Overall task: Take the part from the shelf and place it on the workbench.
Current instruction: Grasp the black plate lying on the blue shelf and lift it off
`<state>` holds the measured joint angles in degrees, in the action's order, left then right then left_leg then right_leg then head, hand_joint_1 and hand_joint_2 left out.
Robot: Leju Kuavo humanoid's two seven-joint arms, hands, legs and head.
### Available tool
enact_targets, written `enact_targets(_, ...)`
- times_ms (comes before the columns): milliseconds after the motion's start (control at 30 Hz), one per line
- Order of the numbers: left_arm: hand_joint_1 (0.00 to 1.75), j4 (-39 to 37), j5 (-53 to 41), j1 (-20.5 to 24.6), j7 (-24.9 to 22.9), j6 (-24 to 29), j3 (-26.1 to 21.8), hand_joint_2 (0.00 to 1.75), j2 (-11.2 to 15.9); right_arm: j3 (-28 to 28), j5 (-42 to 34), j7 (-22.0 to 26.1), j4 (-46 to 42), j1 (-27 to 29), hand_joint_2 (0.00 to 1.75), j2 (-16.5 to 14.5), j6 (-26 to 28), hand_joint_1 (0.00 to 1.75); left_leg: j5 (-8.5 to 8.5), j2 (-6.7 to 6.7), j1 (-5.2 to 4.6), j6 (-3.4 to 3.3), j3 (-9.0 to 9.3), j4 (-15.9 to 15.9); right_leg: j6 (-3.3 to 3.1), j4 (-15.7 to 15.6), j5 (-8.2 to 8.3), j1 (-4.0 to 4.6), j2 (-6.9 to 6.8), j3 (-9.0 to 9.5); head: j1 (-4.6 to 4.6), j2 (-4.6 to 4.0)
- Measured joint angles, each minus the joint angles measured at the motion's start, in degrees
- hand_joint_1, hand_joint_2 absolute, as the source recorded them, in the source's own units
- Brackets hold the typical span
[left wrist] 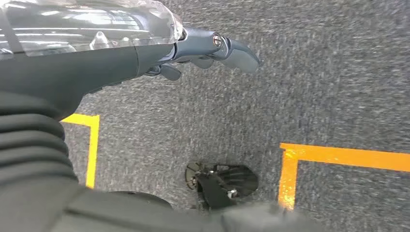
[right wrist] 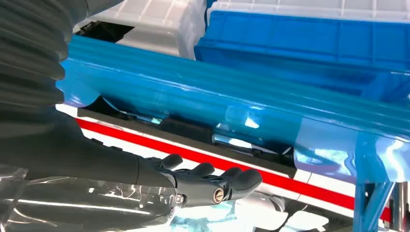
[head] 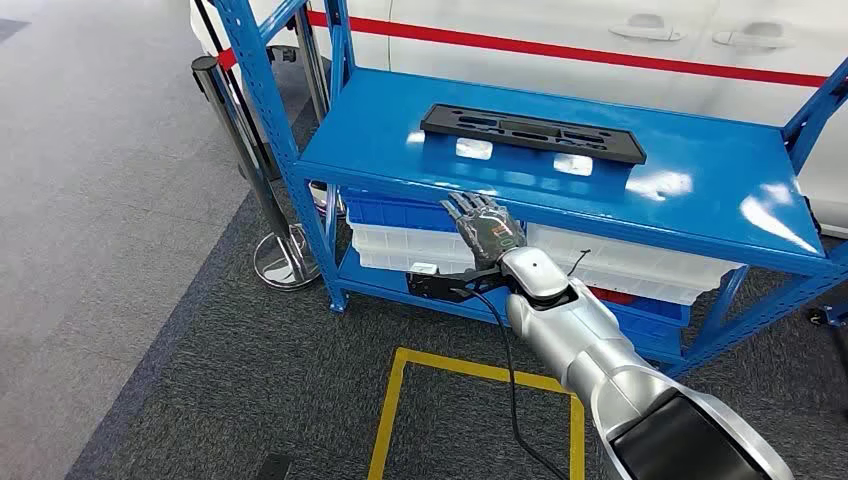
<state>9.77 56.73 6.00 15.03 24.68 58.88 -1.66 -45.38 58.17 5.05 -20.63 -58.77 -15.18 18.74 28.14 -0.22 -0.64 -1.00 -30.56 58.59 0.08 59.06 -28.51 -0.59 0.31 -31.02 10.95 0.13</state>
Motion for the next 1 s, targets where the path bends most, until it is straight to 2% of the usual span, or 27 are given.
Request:
enact_targets(300, 0.00, 0.01, -0.08, 0.34, -1.03, -0.79, 0.00, 0.00, 0.07, 0.05, -0.62, -0.10, 0.49, -3.84, 1.75, 1.36, -2.91, 0.00, 0.00, 0.00, 0.00, 0.00, 0.01, 0.01, 0.00, 0.00, 0.00, 0.00, 0.00, 0.00, 0.00, 0.00)
enact_targets(633, 0.00, 0.02, 0.25, 0.41, -1.18, -0.87, -0.03, 0.00, 0.07, 2.64, -4.19, -0.55, 2.37, -11.78, 1.75, 4.72, -7.19, 0.00, 0.00, 0.00, -0.01, -0.01, -0.01, 0.05, 0.00, 0.00, 0.01, -0.01, 0.00, 0.00, 0.00, 0.00)
enact_targets(1000, 0.00, 0.00, 1.09, 0.10, 0.89, -1.93, -0.21, 0.00, 0.07, 4.51, -5.89, 2.42, 3.75, -11.30, 1.75, 5.89, -6.22, 0.00, 0.00, 0.00, -0.01, -0.01, -0.01, 0.05, 0.00, -0.01, 0.01, 0.00, 0.00, -0.01, 0.00, 0.00)
